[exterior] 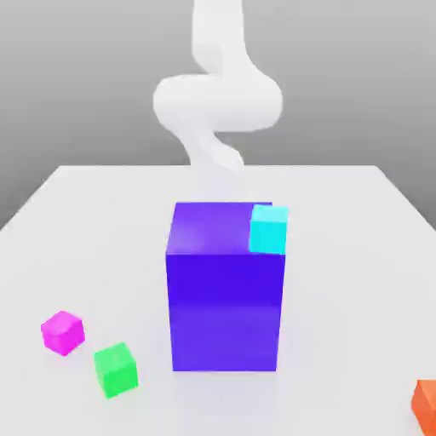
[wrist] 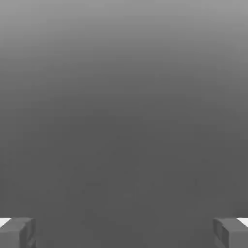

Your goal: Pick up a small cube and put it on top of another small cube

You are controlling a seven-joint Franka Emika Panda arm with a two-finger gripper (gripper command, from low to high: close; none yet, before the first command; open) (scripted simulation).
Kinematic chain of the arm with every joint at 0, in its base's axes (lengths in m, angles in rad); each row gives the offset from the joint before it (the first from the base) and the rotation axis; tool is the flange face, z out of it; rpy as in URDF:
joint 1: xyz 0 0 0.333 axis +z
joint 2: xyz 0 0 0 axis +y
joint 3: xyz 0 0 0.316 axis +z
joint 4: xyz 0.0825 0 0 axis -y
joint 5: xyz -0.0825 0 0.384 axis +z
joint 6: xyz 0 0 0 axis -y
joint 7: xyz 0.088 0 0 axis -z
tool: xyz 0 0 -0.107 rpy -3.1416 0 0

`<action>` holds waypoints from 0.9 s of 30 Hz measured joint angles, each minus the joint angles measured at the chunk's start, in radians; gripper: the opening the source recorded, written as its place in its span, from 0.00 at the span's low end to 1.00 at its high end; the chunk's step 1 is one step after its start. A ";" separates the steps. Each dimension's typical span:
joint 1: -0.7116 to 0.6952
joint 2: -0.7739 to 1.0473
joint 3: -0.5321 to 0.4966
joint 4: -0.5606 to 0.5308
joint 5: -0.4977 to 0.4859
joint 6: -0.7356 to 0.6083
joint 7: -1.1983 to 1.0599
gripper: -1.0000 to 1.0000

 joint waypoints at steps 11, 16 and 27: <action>-0.201 0.402 -0.117 -0.167 -0.132 0.216 0.018 0.50; -0.262 0.581 -0.202 -0.243 -0.112 0.318 -0.032 0.50; -0.466 0.979 -0.128 -0.321 0.223 0.577 -0.321 0.50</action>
